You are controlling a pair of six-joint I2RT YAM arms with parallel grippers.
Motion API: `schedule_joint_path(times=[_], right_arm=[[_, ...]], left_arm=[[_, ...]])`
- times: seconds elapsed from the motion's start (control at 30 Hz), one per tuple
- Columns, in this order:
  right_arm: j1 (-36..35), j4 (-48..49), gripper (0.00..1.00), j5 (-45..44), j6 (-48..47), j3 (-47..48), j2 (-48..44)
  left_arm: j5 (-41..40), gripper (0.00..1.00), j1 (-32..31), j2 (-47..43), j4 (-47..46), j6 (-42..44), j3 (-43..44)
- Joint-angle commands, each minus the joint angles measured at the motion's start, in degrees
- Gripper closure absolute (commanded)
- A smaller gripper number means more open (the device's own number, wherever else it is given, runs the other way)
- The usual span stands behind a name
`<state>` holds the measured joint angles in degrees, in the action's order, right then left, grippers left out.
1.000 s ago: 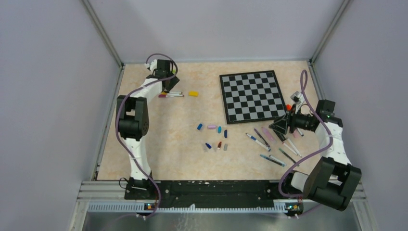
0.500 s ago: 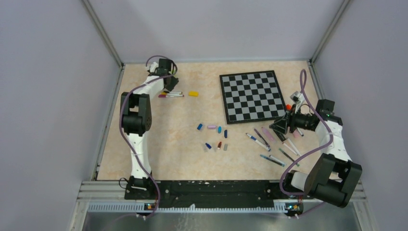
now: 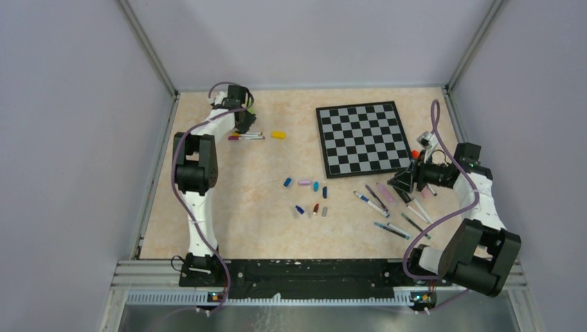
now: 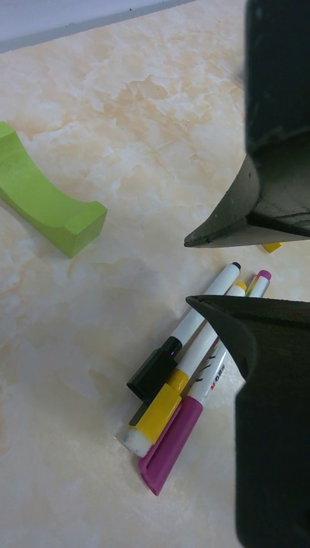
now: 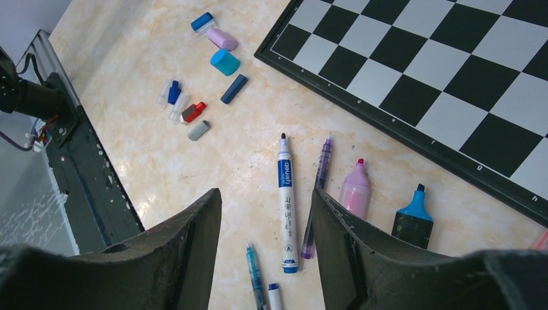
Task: Open the pen caps
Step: Pick up the pen from the center of the board.
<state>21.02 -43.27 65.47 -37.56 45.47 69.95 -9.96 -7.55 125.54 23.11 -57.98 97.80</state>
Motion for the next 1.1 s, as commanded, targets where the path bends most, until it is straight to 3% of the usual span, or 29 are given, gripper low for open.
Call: schedule_joint_path(times=[0.0,1.07], right_arm=[[-0.7,0.7,0.48,0.3,-1.7,2.4,-0.1],[-0.8,0.8,0.48,-0.4,-1.7,2.4,-0.3]], left_arm=[[-0.2,0.64,0.6,-0.2,0.8,-0.6,0.6],[2.8,0.66,2.1,1.3,4.4,-0.3,1.1]])
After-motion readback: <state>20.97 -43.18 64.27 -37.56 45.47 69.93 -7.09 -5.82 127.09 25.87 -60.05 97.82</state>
